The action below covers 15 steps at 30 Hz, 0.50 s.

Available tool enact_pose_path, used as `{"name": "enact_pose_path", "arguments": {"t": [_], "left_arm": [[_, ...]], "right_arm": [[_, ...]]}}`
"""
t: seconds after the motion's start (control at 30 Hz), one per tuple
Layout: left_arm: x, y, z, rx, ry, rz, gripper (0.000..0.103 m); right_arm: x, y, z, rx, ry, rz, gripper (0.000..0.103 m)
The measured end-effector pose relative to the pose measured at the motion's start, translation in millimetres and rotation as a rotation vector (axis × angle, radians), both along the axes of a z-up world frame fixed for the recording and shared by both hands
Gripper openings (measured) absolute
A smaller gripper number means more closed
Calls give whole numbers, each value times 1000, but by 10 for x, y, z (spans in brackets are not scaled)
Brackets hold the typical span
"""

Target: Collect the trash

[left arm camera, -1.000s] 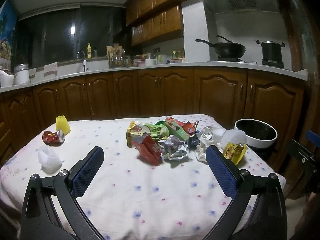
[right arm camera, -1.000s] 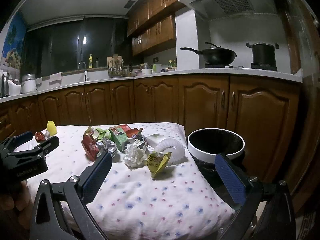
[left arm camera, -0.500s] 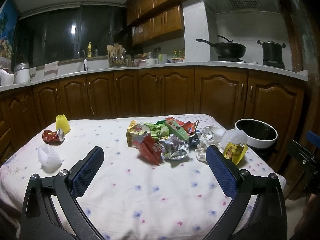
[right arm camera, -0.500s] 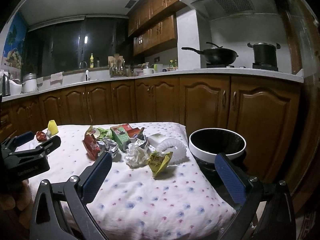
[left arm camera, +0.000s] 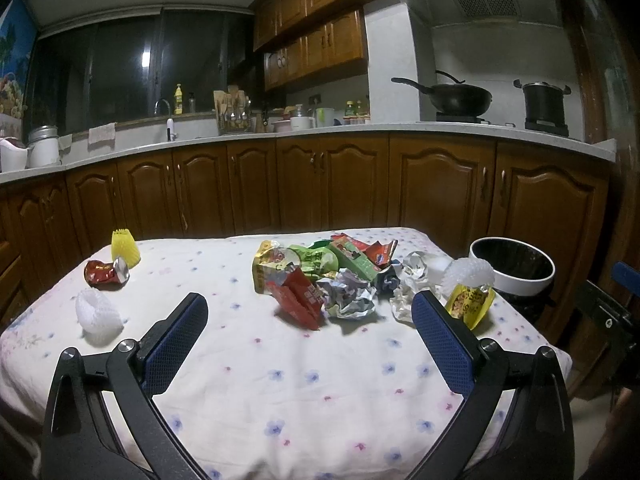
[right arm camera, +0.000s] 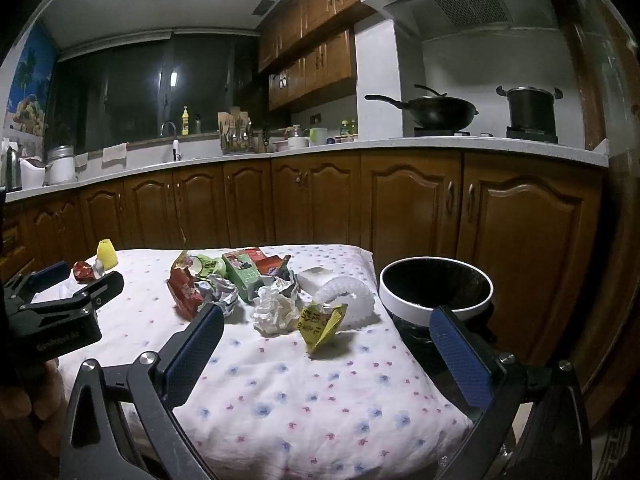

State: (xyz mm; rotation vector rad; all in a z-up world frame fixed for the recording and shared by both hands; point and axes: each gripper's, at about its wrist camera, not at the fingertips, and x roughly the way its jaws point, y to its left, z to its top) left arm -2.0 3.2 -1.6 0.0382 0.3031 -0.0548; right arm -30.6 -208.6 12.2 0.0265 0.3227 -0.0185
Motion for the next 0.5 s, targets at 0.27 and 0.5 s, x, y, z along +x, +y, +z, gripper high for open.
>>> {"name": "enact_pose_path", "arguments": {"t": [0.27, 0.5], "left_arm": [[1, 9, -28, -2, 4, -2, 103], [43, -4, -71, -5, 19, -5, 103]], "right_arm": [[11, 10, -6, 5, 5, 6, 103], [8, 21, -12, 9, 11, 7, 103]]}}
